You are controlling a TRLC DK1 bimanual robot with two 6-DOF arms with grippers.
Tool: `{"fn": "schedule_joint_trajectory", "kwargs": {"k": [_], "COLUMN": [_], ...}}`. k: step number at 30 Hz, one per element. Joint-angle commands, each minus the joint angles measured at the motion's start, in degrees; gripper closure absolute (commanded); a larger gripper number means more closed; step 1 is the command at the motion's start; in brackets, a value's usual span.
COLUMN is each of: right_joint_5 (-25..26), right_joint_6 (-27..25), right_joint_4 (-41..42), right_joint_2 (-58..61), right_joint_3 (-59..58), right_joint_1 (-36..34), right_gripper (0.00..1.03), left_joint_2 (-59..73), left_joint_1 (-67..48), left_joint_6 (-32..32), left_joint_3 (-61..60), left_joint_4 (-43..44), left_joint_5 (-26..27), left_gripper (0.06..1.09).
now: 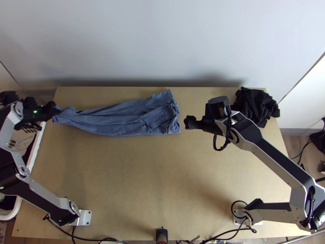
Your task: Fold the t-shirt
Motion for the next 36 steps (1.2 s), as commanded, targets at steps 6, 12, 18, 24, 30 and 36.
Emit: {"fn": "schedule_joint_trajectory", "kwargs": {"k": [6,12,18,24,30,36], "right_joint_5": [0.0,0.0,0.0,-0.1,-0.1,-0.1], "right_joint_6": [0.0,0.2,0.5,0.8,1.5,2.5], "right_joint_4": [0.1,0.6,2.8,7.2,10.5,11.4], "right_joint_2": [-0.8,-1.3,-4.0,-9.6,-14.4,-17.7], "right_joint_3": [-1.0,-3.3,-6.6,-12.6,-20.2,-24.4], "right_joint_1": [-0.2,-0.7,-2.3,-5.8,-8.6,-10.4], "right_gripper": [0.05,0.05,0.05,0.05,0.05,0.05], "left_joint_2": [0.0,-0.3,1.1,6.3,12.0,17.1], "left_joint_1": [-17.1,-28.9,-40.0,-48.9,-56.1,-62.9], "left_joint_6": [-6.1,-8.0,-8.5,-10.7,-16.6,-18.5], "left_joint_3": [10.8,12.5,13.4,20.3,29.2,34.9], "left_joint_4": [-2.0,-2.4,-1.5,-1.2,0.1,1.5], "left_joint_5": [-5.6,-7.8,-11.0,-12.7,-13.9,-14.9], "left_gripper": [1.05,1.05,1.05,1.05,1.05,1.05]}}
